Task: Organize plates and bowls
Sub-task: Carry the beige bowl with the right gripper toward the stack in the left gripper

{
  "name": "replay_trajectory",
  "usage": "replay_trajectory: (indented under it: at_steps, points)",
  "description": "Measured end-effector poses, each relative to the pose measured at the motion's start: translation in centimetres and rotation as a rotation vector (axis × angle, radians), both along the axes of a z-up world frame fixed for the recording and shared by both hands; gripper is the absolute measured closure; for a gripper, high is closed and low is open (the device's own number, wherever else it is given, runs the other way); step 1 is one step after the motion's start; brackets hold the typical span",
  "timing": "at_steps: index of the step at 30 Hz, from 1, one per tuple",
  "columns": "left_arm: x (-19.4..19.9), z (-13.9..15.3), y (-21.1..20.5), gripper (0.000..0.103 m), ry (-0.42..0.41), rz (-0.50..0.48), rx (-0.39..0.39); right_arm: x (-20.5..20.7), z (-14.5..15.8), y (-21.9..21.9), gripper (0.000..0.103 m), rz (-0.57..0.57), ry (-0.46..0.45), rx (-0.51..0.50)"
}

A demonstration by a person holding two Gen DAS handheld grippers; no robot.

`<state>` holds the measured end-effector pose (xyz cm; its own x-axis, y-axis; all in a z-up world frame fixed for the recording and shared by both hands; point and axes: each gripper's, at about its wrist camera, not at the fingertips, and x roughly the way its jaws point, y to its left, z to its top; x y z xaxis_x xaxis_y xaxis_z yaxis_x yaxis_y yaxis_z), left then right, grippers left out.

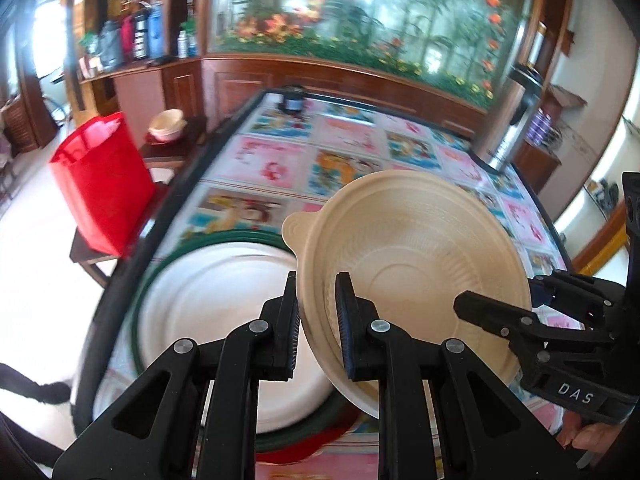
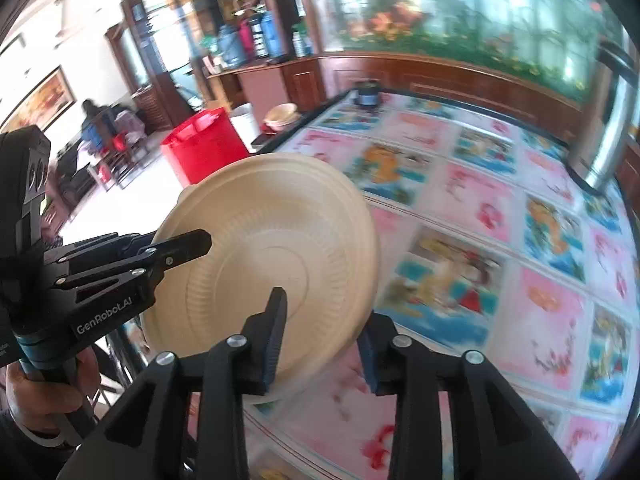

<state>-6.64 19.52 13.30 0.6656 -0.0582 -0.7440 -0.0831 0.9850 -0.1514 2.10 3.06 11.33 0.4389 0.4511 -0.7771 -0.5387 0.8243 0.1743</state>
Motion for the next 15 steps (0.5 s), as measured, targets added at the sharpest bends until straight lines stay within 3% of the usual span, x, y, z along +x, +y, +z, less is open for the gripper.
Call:
replay_trajectory:
  at_steps: [6,15]
  points:
    - [-1.0,-0.6,4.2,0.087,0.01,0.075,-0.007,0.8,-0.4,4.7,0.065,0.073,0.004,-0.015]
    - [-1.2,-2.7,7.1,0.087,0.041,0.119,-0.03,1.2,-2.5,8.6,0.065,0.123,0.045,-0.051]
